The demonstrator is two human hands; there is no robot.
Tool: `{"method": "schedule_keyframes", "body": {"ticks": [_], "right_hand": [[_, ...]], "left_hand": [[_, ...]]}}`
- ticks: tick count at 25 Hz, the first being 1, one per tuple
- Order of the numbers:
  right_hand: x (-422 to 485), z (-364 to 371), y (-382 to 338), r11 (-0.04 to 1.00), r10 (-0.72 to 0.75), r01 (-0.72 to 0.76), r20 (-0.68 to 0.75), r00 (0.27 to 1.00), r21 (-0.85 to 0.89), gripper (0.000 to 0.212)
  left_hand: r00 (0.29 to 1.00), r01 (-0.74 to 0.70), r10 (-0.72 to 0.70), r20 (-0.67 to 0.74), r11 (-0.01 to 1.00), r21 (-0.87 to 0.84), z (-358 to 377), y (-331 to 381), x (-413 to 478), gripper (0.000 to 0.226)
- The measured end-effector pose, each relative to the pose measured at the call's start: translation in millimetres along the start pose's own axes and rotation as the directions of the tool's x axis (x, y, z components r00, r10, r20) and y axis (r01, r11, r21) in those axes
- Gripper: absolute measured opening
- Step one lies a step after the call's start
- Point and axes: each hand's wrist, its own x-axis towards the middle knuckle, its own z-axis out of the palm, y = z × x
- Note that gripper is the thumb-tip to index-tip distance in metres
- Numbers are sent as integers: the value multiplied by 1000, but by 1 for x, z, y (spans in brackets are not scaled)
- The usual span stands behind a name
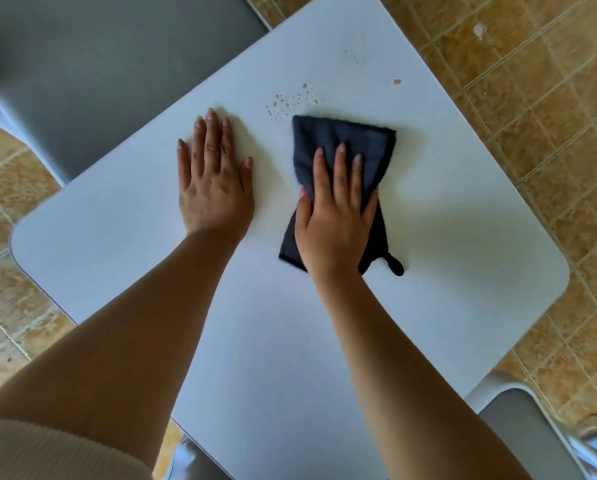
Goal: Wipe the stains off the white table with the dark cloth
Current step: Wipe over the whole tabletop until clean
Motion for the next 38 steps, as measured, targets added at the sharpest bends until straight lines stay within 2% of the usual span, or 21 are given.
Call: {"method": "schedule_keyframes", "body": {"ticks": [2,4,7,10,12,14,16,19,21,23,25,27,30,32,34,38], "right_hand": [[-26,-9,17,989,-148,150,75,986,-18,52],[-42,-17,46,982,-180,185,102,978,-44,52],[-26,-20,83,996,12,-5,80,997,-84,53],[36,-14,91,979,195,-190,74,978,-70,56],[88,-9,85,962,272,-270,96,957,-32,56],[133,-3,71,957,288,-290,134,948,-10,56],[159,4,49,977,214,-214,152,965,-14,56],[158,11,15,999,-45,45,143,989,2,55],[132,12,7,974,-227,227,64,972,7,52],[98,10,18,942,-334,334,12,942,15,48],[72,4,41,949,-315,314,6,949,13,47],[70,0,62,979,-203,204,18,979,-11,48],[110,-1,71,1000,15,-13,73,997,-27,52],[148,0,63,996,93,-92,127,988,-11,54],[180,2,45,997,80,-81,177,981,-1,55],[179,14,-5,997,-79,81,185,980,-2,55]], "left_hand": [[1000,-3,3,-12,1000,4,3,-2,2,58],[1000,-8,8,-14,1000,4,4,-3,1,57],[1000,-2,2,-8,1000,-1,4,-2,3,57],[1000,-1,1,-5,1000,6,3,-2,4,57],[1000,-2,2,-14,1000,5,4,-1,3,57],[1000,-6,6,-20,1000,7,5,-1,4,57],[1000,-7,7,-23,1000,7,5,-2,5,57],[999,-9,9,-36,1000,10,5,-2,4,57],[999,-8,8,-44,1000,3,5,-2,4,56],[999,-6,6,-42,1000,-1,4,-1,5,56],[999,-2,2,-41,1000,-1,5,0,4,56],[999,-6,6,-40,1000,-2,5,0,5,56],[999,-2,1,-47,1000,-11,5,-1,5,56],[999,-3,3,-50,1000,-8,6,-2,4,56],[999,-3,3,-54,1000,-1,7,-2,3,56],[998,-9,9,-55,1000,4,8,-3,5,56]]}}
